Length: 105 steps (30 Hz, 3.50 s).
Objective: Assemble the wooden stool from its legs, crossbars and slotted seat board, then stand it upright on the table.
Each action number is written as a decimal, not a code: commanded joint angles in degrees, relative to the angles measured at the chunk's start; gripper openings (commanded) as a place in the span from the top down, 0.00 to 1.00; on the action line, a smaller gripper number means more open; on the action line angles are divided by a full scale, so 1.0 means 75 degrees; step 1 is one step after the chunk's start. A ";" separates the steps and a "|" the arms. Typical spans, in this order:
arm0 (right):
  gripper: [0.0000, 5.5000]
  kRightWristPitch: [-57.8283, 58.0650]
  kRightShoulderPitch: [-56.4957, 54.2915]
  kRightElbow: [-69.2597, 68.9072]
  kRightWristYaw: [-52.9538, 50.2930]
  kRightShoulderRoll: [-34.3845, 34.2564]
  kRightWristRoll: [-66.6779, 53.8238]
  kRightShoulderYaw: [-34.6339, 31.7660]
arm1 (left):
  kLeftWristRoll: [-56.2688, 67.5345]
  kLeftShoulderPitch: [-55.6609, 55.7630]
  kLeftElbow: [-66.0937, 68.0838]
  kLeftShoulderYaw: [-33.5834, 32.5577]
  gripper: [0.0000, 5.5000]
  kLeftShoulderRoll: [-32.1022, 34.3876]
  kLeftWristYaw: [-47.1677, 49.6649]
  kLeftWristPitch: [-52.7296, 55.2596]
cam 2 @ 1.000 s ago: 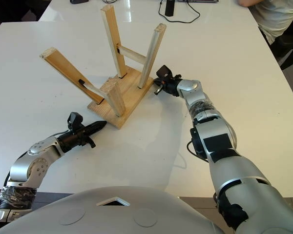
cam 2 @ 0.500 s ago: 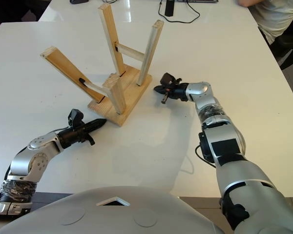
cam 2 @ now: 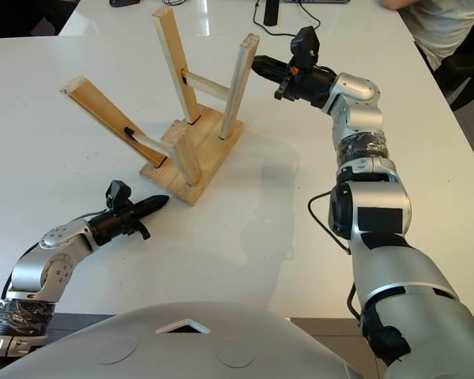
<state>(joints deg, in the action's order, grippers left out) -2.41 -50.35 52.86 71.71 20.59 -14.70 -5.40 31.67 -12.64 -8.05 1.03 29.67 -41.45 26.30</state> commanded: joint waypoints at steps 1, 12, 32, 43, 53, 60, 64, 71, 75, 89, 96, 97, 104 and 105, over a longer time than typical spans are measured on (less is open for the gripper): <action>1.00 0.0664 0.0488 -0.1085 0.0463 -0.0016 -0.0264 0.0210 | -0.0544 0.0039 0.0763 0.0060 0.99 0.0049 0.0261 0.0211; 1.00 0.0719 0.1059 -0.1742 0.0012 0.0545 -0.0010 0.0379 | -0.0869 0.0815 0.1811 -0.0089 0.99 0.0086 0.0084 -0.0275; 1.00 -0.1784 0.1251 0.1850 -0.2810 -0.0144 0.2210 0.1343 | -0.0861 0.0123 0.0804 0.0135 0.99 0.0571 -0.0468 0.0050; 1.00 -0.1537 0.2413 0.0382 -0.1219 -0.0040 0.1853 0.1449 | -0.1053 0.0332 0.0707 0.0804 0.99 -0.0050 -0.0130 0.0149; 1.00 0.0917 0.7047 -0.6840 -0.0881 0.1423 0.0521 0.1910 | -0.0952 0.0029 -0.0012 0.0934 0.99 -0.0180 0.0140 0.0085; 1.00 0.2134 0.8592 -0.9238 -0.1635 0.1760 -0.0232 0.1547 | -0.0184 -0.0939 -0.1669 0.0736 0.99 0.0099 0.0178 0.0492; 1.00 0.2953 0.8796 -1.0330 -0.1739 0.2007 -0.1161 0.0858 | 0.0838 -0.1253 -0.3115 0.0109 0.99 0.0136 0.0436 0.1054; 1.00 0.3761 0.9483 -1.1823 -0.1973 0.2345 -0.2123 -0.0036 | 0.1724 -0.1368 -0.4521 -0.0518 0.99 0.0296 0.0789 0.1829; 1.00 0.4095 0.9386 -1.2358 -0.2202 0.2376 -0.2585 -0.0381 | 0.2245 -0.1083 -0.4819 -0.1048 0.99 0.0288 0.0989 0.2058; 1.00 0.4763 0.8663 -1.2254 -0.2796 0.2338 -0.3678 -0.1253 | 0.3328 -0.0552 -0.5112 -0.1421 0.99 0.0388 0.1605 0.2379; 1.00 0.4282 0.8850 -1.1292 -0.2618 0.2691 -0.2526 -0.1046 | 0.2183 -0.0590 -0.4579 -0.1418 0.99 0.0735 0.1355 0.1812; 1.00 0.4040 0.8926 -1.1062 -0.2464 0.2857 -0.2205 -0.0905 | 0.1907 -0.0604 -0.4379 -0.1430 0.99 0.0863 0.1157 0.1564; 0.82 0.2747 0.8813 -0.9553 -0.1485 0.3553 -0.1096 -0.0346 | 0.0247 -0.0837 -0.2548 -0.1605 0.81 0.1847 -0.0358 0.0084; 0.79 0.2661 0.8624 -0.9435 -0.1384 0.3558 -0.1017 -0.0191 | -0.0116 -0.0842 -0.2230 -0.1410 0.78 0.1906 -0.0588 -0.0300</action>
<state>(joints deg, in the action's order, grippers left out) 19.49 16.92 -19.18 59.75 46.22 -23.57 -8.69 35.92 -18.70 -28.71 -11.64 42.06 -42.71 28.63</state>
